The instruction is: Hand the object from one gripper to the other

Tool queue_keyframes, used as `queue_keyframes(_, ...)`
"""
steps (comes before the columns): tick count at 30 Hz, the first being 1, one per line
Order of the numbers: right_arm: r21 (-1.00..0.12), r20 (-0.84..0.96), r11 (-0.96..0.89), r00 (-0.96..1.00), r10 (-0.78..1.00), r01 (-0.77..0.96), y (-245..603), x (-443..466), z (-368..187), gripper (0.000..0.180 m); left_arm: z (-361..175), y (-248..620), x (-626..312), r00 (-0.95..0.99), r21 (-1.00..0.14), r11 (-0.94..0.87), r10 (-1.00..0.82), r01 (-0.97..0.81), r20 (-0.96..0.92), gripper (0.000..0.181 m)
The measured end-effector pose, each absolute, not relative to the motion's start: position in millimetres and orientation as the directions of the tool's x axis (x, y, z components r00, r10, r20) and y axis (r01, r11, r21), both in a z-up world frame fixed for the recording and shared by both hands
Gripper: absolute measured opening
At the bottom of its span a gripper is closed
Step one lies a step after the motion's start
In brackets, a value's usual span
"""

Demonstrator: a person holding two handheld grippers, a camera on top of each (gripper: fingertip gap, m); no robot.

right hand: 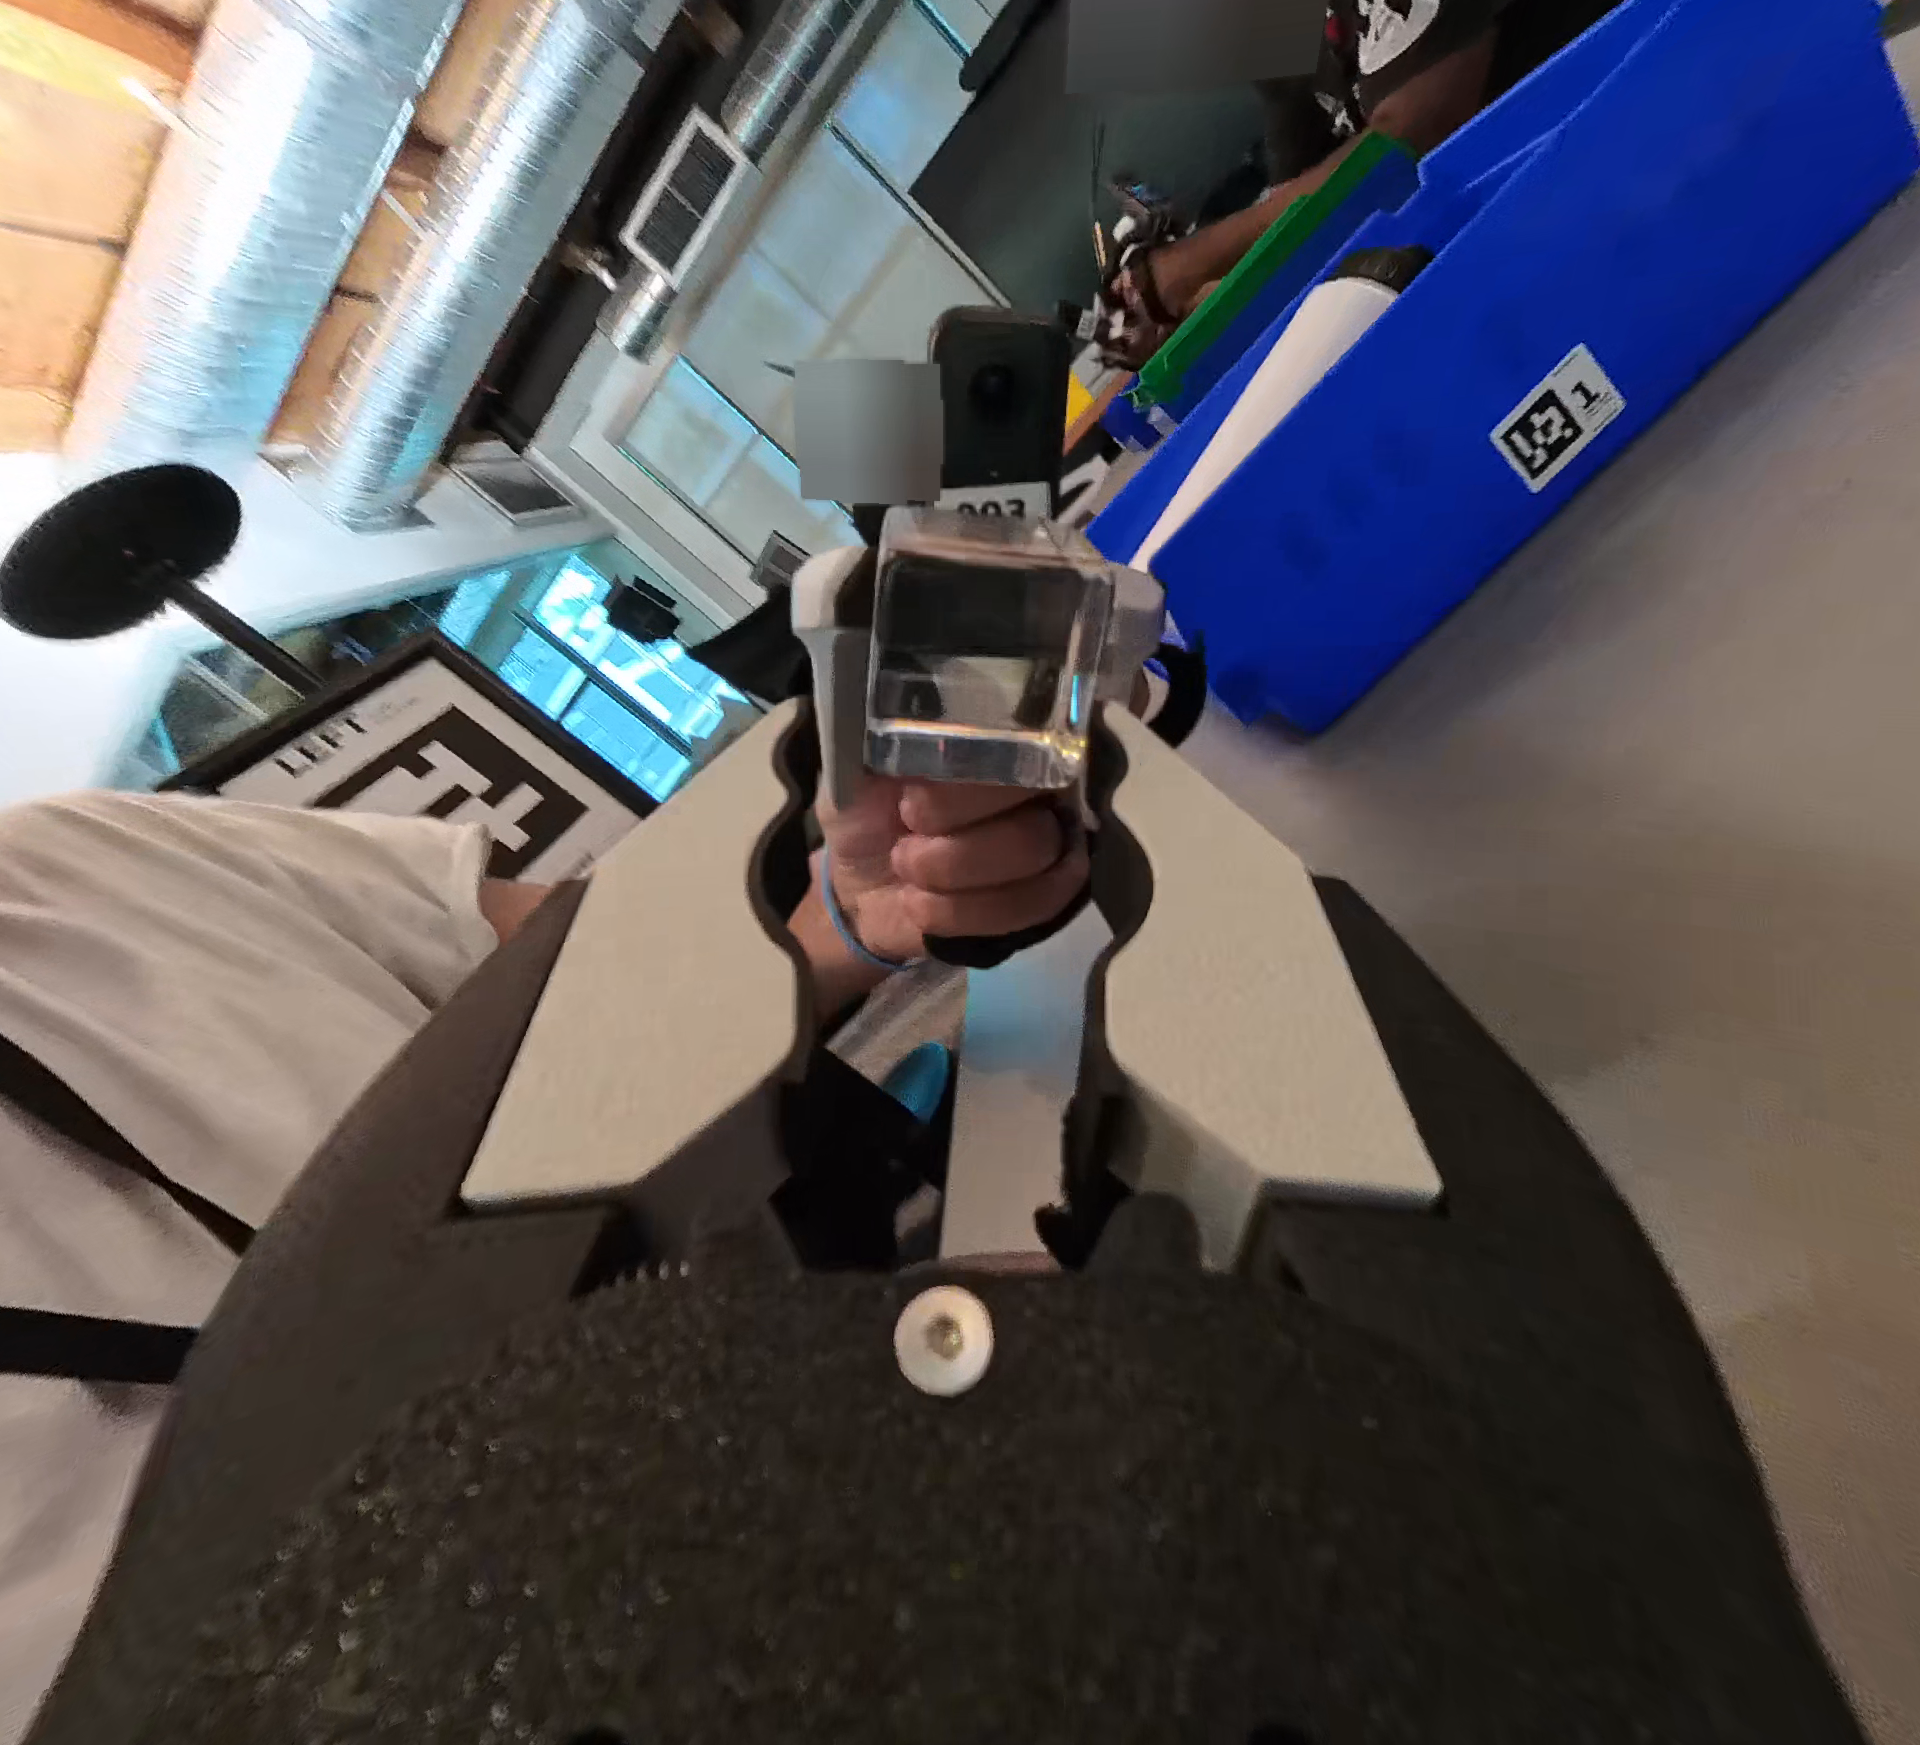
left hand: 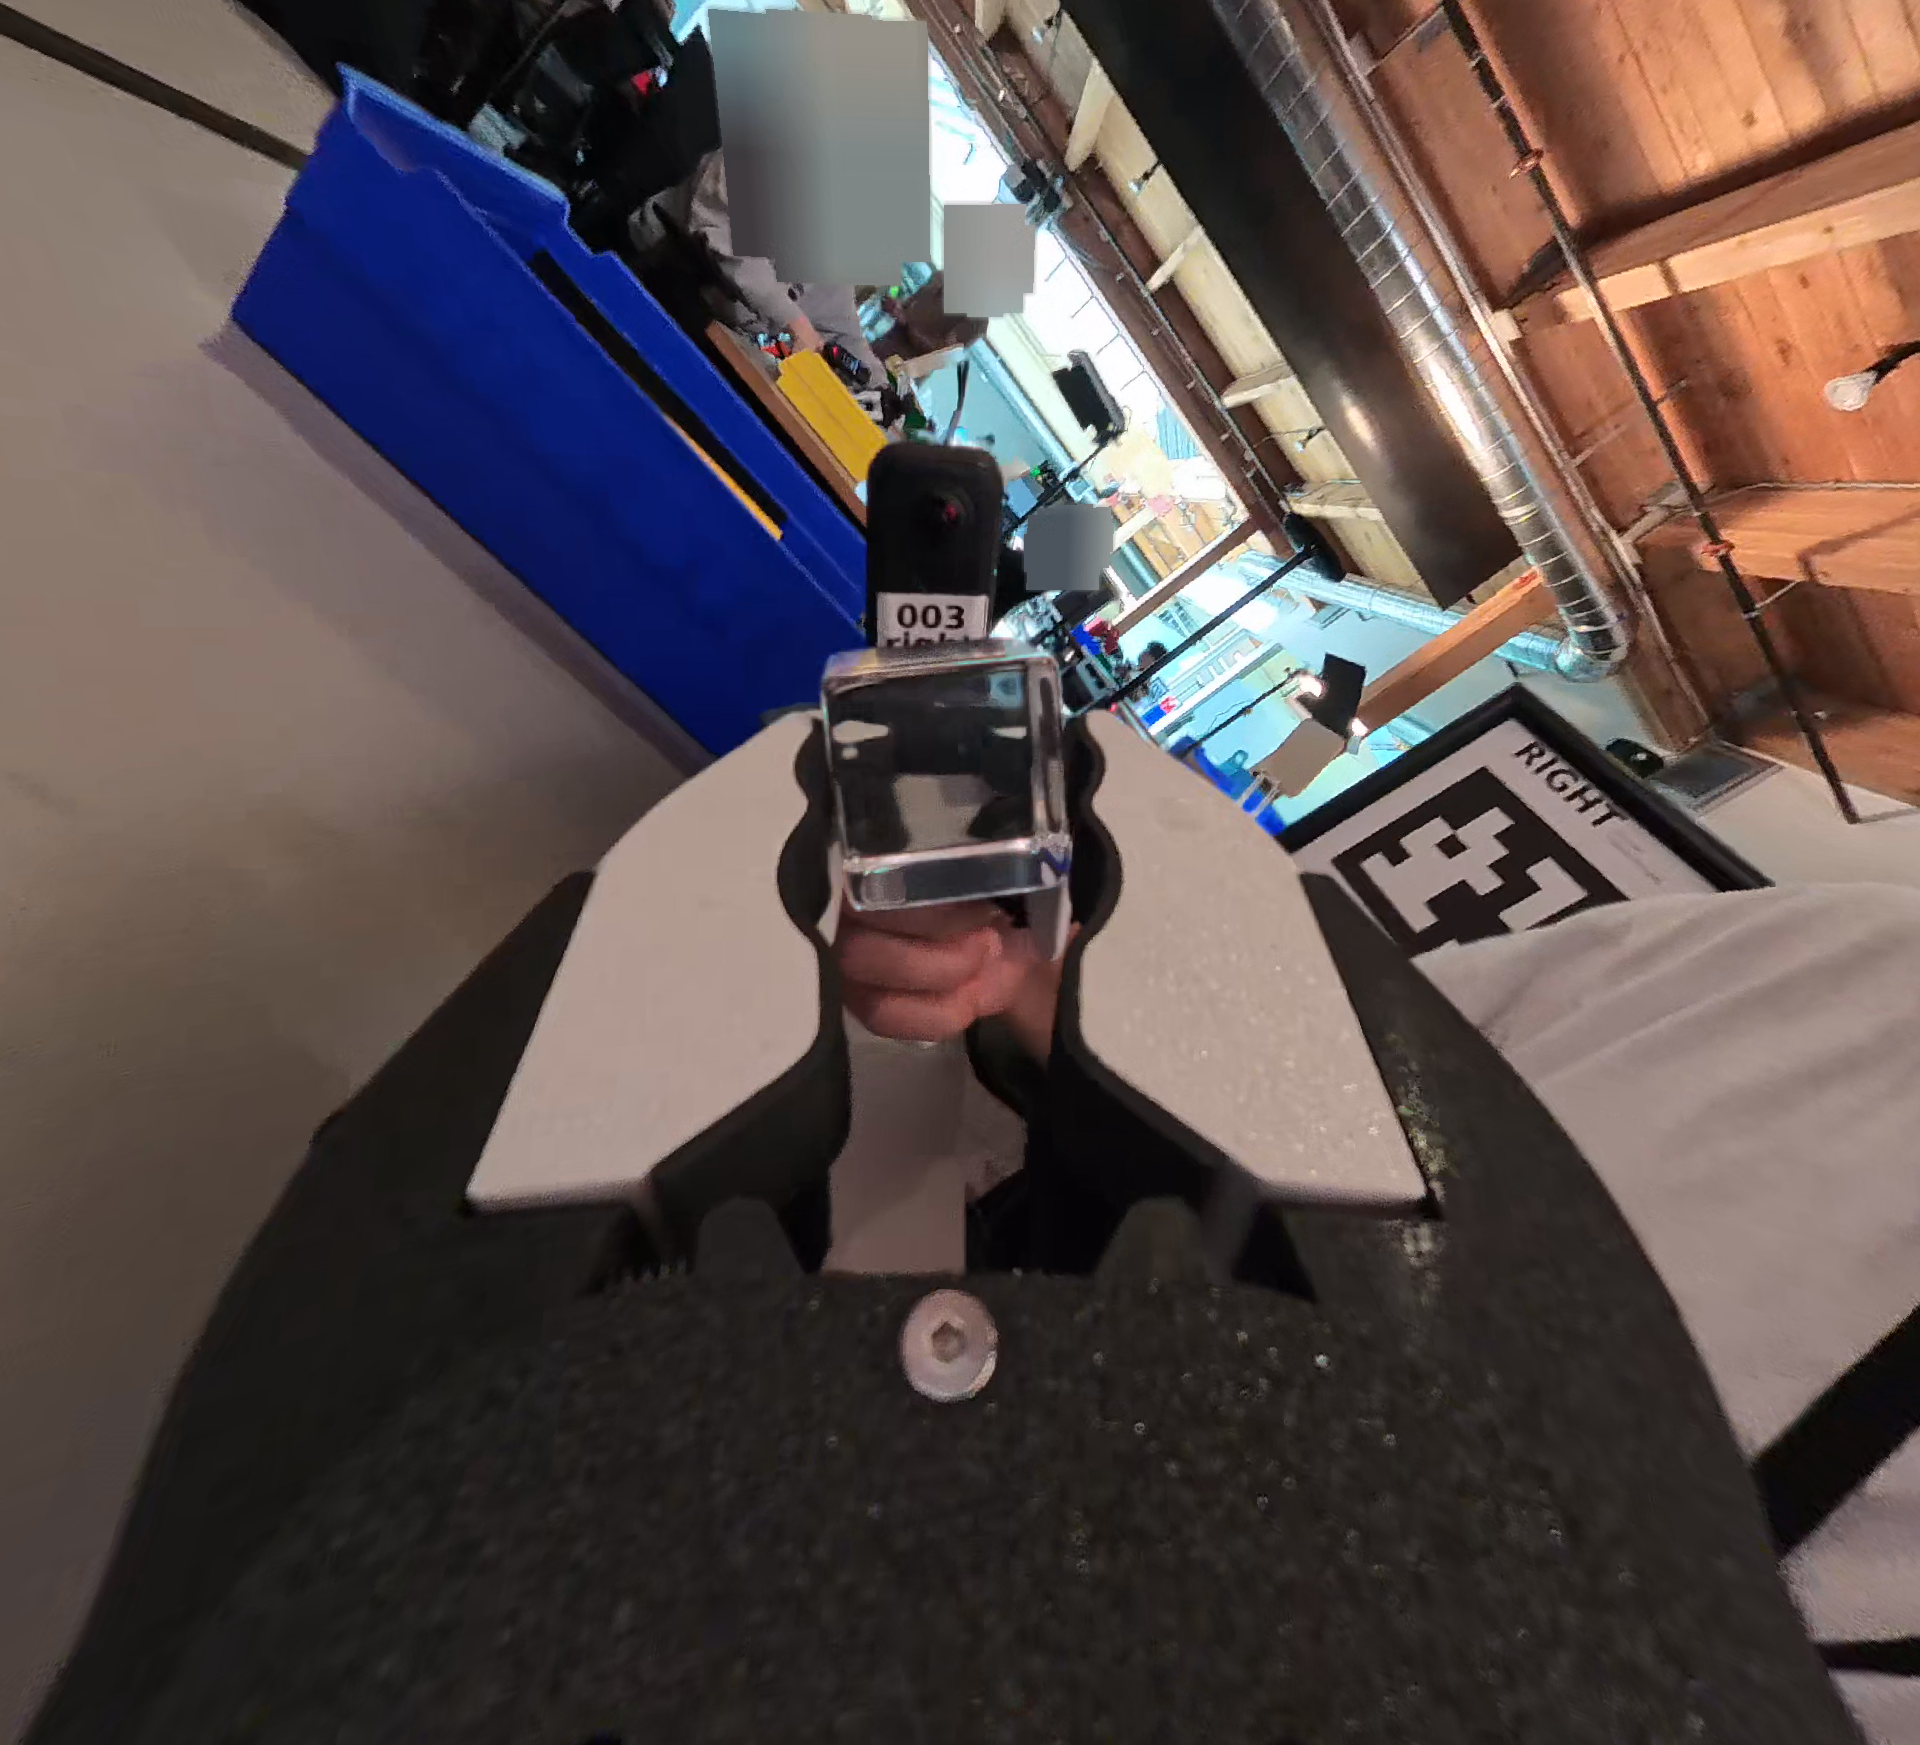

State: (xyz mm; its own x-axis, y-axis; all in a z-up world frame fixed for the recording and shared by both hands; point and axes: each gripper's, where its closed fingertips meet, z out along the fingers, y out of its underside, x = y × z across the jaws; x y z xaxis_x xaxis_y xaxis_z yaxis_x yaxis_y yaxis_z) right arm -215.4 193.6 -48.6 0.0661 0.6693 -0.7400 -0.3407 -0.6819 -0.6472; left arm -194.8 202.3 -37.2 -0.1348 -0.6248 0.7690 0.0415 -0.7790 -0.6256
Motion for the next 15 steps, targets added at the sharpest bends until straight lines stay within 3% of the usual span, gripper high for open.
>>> queue_keyframes(1,-0.624,-0.757,-0.694,0.056,0.651,-0.359,194,-214,-50,0.049,-40,200,-193,-0.139,-0.626,-0.779,-0.624,0.035,0.769,0.042)
queue_keyframes(2,-0.607,-0.77,-0.702,0.056,0.636,-0.372,195,-213,-54,0.04,-41,200,-192,-0.145,-0.623,-0.782,-0.621,0.036,0.771,0.042)
queue_keyframes(6,-0.597,-0.783,-0.715,0.07,0.619,-0.364,193,-207,-63,0.04,-52,197,-188,-0.141,-0.627,-0.779,-0.622,0.006,0.771,0.049)
queue_keyframes(10,-0.715,-0.698,-0.634,0.261,0.667,-0.293,196,-198,-76,0.04,-65,198,-191,-0.057,-0.698,-0.716,-0.696,-0.021,0.716,0.059)
queue_keyframes(13,-0.845,-0.513,-0.504,0.527,0.677,-0.176,207,-175,-89,0.04,-88,210,-212,0.157,-0.79,-0.607,-0.792,-0.087,0.59,0.066)
queue_keyframes(15,-0.931,-0.235,-0.364,0.718,0.655,0.027,215,-155,-97,0.04,-94,219,-227,0.253,-0.795,-0.599,-0.787,-0.092,0.563,0.07)
